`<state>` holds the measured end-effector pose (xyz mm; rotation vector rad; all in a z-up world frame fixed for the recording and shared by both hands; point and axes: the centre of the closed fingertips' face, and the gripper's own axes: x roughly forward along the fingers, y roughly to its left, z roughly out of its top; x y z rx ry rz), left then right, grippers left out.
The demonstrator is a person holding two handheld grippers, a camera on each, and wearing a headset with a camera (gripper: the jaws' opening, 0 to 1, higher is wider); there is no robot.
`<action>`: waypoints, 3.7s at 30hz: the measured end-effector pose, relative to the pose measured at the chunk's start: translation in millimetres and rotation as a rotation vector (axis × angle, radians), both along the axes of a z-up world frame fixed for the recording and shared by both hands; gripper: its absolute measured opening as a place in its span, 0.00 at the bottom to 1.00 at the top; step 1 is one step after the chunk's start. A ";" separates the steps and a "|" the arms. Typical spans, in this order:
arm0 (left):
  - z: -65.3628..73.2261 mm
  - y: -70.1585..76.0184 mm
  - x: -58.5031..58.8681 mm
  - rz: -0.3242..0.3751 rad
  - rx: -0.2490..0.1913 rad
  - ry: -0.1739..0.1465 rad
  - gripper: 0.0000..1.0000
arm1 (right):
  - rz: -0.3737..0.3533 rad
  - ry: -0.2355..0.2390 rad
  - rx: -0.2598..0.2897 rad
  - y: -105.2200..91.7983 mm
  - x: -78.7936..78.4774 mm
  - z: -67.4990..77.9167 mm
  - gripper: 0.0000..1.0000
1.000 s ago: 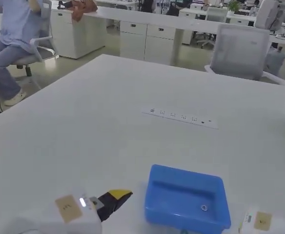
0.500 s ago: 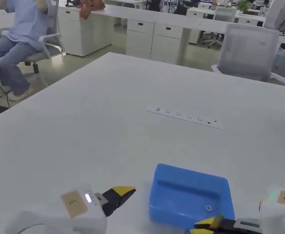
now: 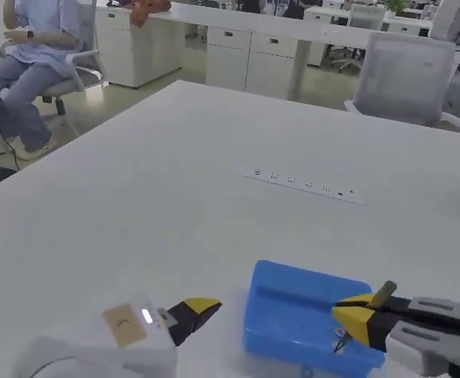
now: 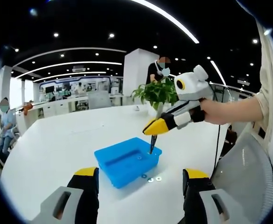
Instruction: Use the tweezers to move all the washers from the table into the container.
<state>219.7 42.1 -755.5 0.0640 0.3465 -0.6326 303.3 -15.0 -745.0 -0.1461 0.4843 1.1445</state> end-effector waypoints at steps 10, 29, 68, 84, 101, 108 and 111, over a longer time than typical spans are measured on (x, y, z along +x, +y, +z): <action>-2.3 -0.4 -0.1 -0.001 0.003 0.011 0.73 | -0.046 0.026 0.047 1.5 24.7 2.8 0.02; -12.8 1.5 -0.9 0.009 0.006 0.070 0.71 | -0.029 0.121 -0.037 13.1 56.8 -52.4 0.03; -2.9 20.3 7.4 0.104 -0.037 0.033 0.71 | -0.133 0.093 0.004 6.9 57.5 -37.3 0.03; -6.5 16.8 5.9 0.086 -0.025 0.048 0.70 | -0.150 0.186 0.147 -12.2 -5.6 -11.5 0.03; -6.8 15.2 4.5 0.081 -0.023 0.048 0.69 | -0.115 0.198 0.051 -11.9 -29.3 -72.0 0.04; -7.1 15.7 4.3 0.083 -0.025 0.050 0.69 | -0.092 0.189 0.014 -10.5 -33.8 -80.0 0.04; -7.5 15.4 4.0 0.081 -0.022 0.051 0.68 | -0.070 0.149 -0.010 -10.9 -34.9 -79.2 0.04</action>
